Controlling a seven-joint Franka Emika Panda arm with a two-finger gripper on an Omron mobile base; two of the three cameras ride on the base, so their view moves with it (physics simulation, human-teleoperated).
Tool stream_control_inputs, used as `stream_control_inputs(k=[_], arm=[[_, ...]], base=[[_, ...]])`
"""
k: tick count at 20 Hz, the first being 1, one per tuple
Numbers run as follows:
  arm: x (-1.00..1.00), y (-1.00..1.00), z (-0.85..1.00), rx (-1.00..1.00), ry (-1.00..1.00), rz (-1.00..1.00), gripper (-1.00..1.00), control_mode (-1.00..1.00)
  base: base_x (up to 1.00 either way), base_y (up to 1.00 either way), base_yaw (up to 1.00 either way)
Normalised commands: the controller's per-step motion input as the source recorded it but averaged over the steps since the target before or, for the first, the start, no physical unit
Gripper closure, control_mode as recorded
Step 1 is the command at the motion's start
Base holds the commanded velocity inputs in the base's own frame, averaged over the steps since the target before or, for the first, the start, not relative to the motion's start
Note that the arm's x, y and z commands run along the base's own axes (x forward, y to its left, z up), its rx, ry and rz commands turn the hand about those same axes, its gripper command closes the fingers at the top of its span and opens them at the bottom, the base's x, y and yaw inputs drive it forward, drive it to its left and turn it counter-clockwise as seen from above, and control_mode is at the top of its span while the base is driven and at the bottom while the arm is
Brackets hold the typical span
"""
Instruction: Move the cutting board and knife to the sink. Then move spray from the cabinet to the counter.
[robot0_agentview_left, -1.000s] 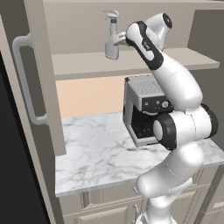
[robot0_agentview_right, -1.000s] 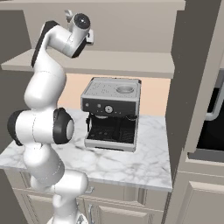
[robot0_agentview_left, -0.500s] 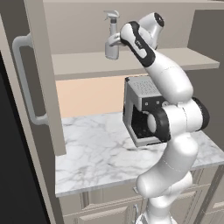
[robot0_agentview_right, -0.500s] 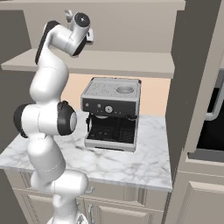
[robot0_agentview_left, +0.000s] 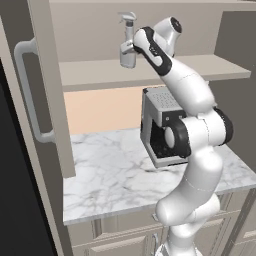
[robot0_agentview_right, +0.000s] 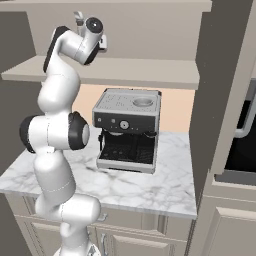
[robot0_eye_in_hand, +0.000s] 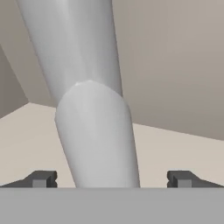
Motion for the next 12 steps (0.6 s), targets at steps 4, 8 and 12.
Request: stream_control_inputs(k=[4, 8, 12], arm=[[0.25, 0.01, -0.08, 0.00, 0.00, 0.00, -1.00, -1.00], [0.15, 0.05, -0.06, 0.00, -0.02, 0.00, -1.00, -1.00], [0.02, 0.15, -0.08, 0.00, -0.05, 0.00, 1.00, -1.00]], base=[[0.00, 0.00, 0.00], [0.00, 0.00, 0.00], [0.00, 0.00, 0.00]])
